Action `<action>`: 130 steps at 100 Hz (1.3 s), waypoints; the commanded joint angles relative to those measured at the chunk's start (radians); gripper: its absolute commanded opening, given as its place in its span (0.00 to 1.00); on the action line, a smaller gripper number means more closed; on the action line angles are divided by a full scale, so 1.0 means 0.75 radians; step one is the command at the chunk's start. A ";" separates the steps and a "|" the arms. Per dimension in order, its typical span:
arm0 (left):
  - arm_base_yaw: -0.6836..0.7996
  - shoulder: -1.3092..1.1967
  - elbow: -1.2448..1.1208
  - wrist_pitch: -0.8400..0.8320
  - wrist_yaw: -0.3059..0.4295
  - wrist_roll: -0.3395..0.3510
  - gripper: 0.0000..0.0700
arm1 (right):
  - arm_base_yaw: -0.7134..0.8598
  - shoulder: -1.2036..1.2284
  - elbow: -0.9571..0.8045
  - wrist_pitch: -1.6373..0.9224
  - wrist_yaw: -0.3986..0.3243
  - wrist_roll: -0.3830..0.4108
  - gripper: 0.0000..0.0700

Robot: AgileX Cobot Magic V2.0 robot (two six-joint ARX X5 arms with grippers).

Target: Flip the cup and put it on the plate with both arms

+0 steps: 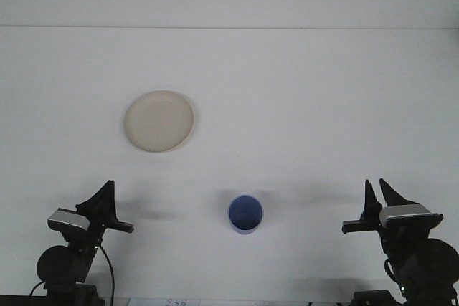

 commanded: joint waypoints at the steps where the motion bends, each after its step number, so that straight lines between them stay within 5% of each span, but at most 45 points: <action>1: 0.002 -0.002 -0.023 0.017 -0.003 -0.016 0.02 | -0.002 0.006 0.008 0.012 0.007 0.013 0.00; 24: 0.002 0.018 0.147 -0.019 -0.004 -0.248 0.02 | -0.002 0.010 0.008 0.010 0.006 0.014 0.00; 41: 0.002 0.201 0.483 -0.253 -0.004 -0.339 0.02 | -0.002 0.010 0.008 0.009 0.006 0.014 0.00; 55: 0.002 0.495 0.863 -0.585 0.062 -0.338 0.02 | -0.002 0.010 0.008 0.009 0.006 0.014 0.00; 74: -0.008 0.885 1.323 -0.975 0.294 -0.330 0.02 | -0.002 0.010 0.008 0.009 0.006 0.014 0.00; 89: -0.058 1.135 1.575 -1.227 0.454 -0.218 0.02 | -0.002 0.010 0.008 0.009 0.006 0.014 0.00; 111: -0.129 1.309 1.647 -1.285 0.461 -0.170 0.03 | -0.002 0.010 0.008 0.009 0.006 0.014 0.00; 120: -0.129 1.347 1.647 -1.285 0.460 -0.173 0.19 | -0.002 0.010 0.008 0.009 0.006 0.014 0.00; 130: -0.129 1.377 1.647 -1.292 0.460 -0.172 0.58 | -0.002 0.010 0.008 0.009 0.006 0.014 0.00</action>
